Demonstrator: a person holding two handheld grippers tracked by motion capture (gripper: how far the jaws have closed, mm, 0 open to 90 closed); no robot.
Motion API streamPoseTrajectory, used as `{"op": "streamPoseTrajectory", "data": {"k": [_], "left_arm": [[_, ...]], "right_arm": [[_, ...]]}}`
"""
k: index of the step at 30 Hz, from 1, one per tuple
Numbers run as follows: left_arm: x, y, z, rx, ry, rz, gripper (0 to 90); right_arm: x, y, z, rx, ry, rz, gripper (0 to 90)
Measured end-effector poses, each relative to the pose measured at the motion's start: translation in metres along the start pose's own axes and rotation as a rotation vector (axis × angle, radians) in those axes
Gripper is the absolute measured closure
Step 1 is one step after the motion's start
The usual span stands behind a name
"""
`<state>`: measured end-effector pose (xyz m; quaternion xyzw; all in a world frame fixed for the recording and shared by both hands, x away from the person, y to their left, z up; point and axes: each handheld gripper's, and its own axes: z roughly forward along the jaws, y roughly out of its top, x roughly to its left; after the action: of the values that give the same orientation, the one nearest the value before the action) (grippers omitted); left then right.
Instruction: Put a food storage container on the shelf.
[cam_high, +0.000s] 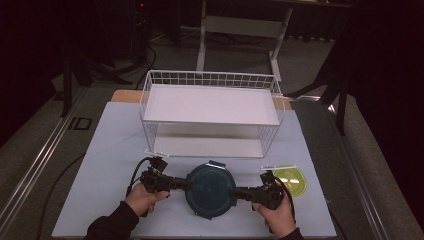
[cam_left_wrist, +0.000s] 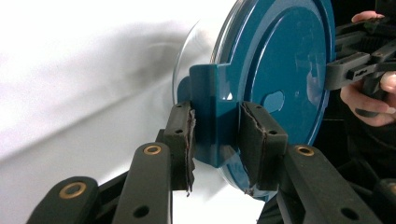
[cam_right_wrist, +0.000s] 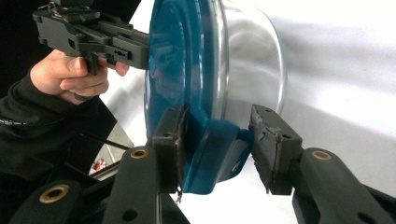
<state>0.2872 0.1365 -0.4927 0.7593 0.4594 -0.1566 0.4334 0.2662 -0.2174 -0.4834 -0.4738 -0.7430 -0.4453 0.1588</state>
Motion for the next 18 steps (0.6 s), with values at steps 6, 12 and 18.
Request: {"op": "streamPoseTrajectory", "data": {"k": [6,12,18], "left_arm": [[-0.0029,-0.001,-0.0016,-0.005,0.014,0.002,67.3],[-0.0059,-0.0034,-0.0029,-0.008,0.027,-0.004,67.4],[-0.0092,-0.0036,-0.0067,-0.025,0.034,-0.012,67.3]], "right_arm": [[0.0006,-0.0002,0.0005,-0.006,0.005,0.011,57.8],[0.0002,0.0007,0.0005,-0.006,0.01,0.013,58.1],[0.0007,0.0033,-0.0001,-0.009,0.023,0.025,58.1]]}}
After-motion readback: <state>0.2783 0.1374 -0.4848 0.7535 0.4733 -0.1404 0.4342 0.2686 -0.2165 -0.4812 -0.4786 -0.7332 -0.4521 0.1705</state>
